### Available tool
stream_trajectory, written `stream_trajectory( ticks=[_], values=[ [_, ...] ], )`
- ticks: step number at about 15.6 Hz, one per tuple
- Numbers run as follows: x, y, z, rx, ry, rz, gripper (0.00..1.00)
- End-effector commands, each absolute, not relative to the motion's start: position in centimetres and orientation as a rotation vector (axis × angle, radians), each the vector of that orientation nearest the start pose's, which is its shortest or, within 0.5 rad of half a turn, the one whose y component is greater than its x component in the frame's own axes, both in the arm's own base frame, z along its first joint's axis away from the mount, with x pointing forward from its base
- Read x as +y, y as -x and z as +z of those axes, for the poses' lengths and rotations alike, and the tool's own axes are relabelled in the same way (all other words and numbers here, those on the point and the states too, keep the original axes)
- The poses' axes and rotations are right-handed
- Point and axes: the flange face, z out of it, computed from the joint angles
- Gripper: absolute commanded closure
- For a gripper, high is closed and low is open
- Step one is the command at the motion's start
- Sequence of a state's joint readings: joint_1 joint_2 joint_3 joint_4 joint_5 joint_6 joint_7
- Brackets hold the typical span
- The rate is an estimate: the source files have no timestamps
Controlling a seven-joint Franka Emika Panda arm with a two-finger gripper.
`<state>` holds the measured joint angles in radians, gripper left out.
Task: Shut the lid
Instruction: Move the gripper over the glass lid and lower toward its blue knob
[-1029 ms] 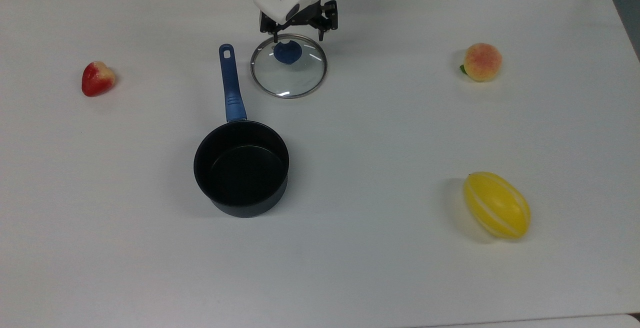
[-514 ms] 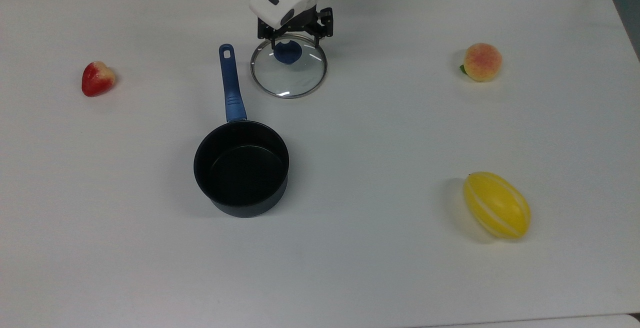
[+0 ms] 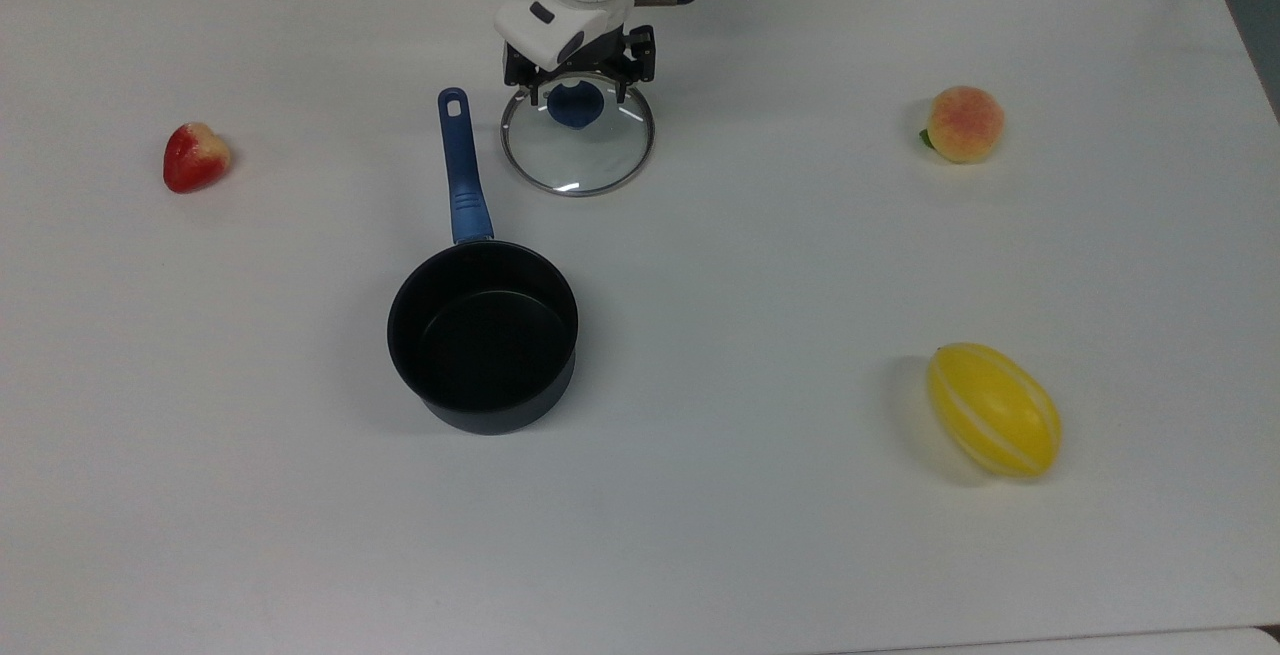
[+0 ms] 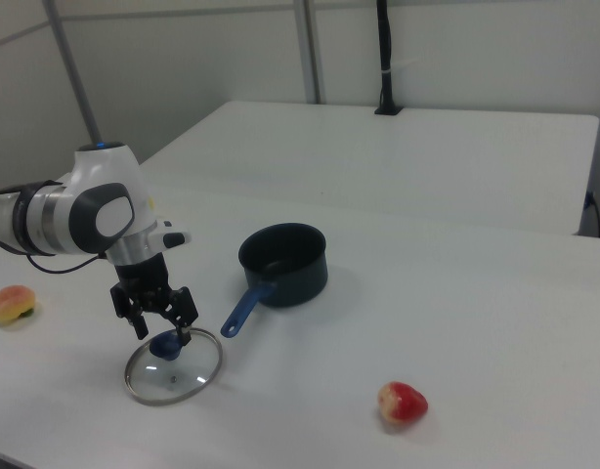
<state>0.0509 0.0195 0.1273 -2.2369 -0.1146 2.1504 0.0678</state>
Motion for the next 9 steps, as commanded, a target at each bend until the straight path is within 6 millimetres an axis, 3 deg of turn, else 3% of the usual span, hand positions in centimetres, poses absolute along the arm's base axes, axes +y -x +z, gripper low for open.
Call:
stream_trajectory(
  ticks=[1, 5, 9],
  values=[
    [8.2, -50.8, 34.4, -0.268, 3.242, 0.118, 0.01],
    [8.2, -50.7, 33.8, -0.294, 3.255, 0.138, 0.05],
    [8.2, -50.5, 33.3, -0.306, 3.261, 0.159, 0.26]
  ],
)
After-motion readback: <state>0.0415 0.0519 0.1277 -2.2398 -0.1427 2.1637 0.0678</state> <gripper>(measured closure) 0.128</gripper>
